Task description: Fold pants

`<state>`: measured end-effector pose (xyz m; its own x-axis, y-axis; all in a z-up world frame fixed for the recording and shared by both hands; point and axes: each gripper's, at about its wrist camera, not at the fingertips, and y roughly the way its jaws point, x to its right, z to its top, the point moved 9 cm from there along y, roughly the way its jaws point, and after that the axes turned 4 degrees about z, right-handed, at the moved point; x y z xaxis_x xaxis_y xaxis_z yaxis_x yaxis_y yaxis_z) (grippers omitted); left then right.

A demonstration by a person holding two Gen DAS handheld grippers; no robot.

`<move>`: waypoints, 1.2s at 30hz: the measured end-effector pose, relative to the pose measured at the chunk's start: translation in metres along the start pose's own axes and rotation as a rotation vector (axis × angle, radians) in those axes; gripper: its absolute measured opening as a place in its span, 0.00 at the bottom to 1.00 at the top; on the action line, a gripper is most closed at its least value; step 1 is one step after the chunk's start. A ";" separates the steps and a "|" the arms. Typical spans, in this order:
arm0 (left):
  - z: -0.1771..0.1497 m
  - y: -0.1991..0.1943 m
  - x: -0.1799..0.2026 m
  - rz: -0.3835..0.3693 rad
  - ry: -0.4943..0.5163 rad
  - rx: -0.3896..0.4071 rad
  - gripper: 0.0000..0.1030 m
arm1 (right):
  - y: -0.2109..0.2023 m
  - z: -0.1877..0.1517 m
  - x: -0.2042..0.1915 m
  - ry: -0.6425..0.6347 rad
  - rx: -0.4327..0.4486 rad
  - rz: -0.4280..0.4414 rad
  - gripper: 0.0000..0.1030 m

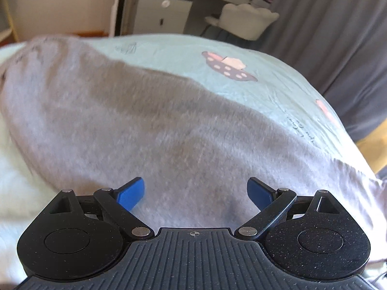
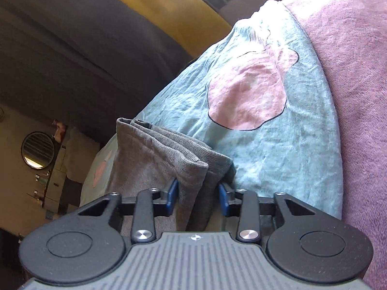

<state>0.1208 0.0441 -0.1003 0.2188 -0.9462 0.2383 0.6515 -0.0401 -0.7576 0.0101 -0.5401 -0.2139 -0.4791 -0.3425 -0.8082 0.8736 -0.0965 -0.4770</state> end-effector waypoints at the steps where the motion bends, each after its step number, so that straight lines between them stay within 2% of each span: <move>1: -0.003 0.002 0.000 -0.003 -0.022 -0.016 0.94 | 0.001 0.001 -0.001 -0.014 -0.001 -0.001 0.18; 3: -0.010 0.008 0.003 -0.006 -0.058 -0.043 0.94 | 0.000 0.001 -0.008 -0.045 0.017 0.031 0.14; 5: -0.014 0.011 0.008 0.003 -0.054 -0.049 0.94 | -0.005 0.002 -0.018 -0.069 0.036 0.072 0.14; 7: -0.015 0.013 0.014 0.009 -0.004 -0.038 0.94 | -0.004 0.003 -0.019 -0.069 0.036 0.084 0.22; 10: -0.016 0.014 0.020 0.007 0.043 -0.036 0.94 | 0.004 0.004 -0.015 -0.037 0.019 0.091 0.25; 15: -0.019 0.020 0.018 0.035 0.062 -0.046 0.94 | 0.015 0.006 -0.010 -0.046 -0.002 0.053 0.25; 18: -0.020 0.020 0.022 0.046 0.097 -0.037 0.94 | 0.016 0.007 -0.017 -0.083 -0.004 0.021 0.16; 23: -0.020 0.020 0.024 0.039 0.125 -0.032 0.94 | 0.000 0.007 -0.062 -0.253 0.045 0.008 0.12; 27: -0.018 0.020 0.022 0.021 0.110 -0.032 0.94 | -0.011 -0.001 -0.130 -0.443 0.080 0.028 0.11; 31: -0.017 0.018 0.018 -0.002 0.072 -0.032 0.94 | -0.013 -0.039 -0.212 -0.629 0.036 0.141 0.11; 34: -0.017 0.016 0.016 -0.011 0.054 -0.026 0.94 | -0.005 -0.097 -0.262 -0.783 -0.059 0.229 0.11; 36: -0.016 0.014 0.015 -0.018 0.046 -0.023 0.94 | 0.002 -0.146 -0.281 -0.872 -0.144 0.274 0.11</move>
<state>0.1212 0.0241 -0.1172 0.1733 -0.9589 0.2248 0.6382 -0.0646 -0.7672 0.1336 -0.3076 -0.0381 0.0282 -0.9242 -0.3809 0.8997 0.1895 -0.3932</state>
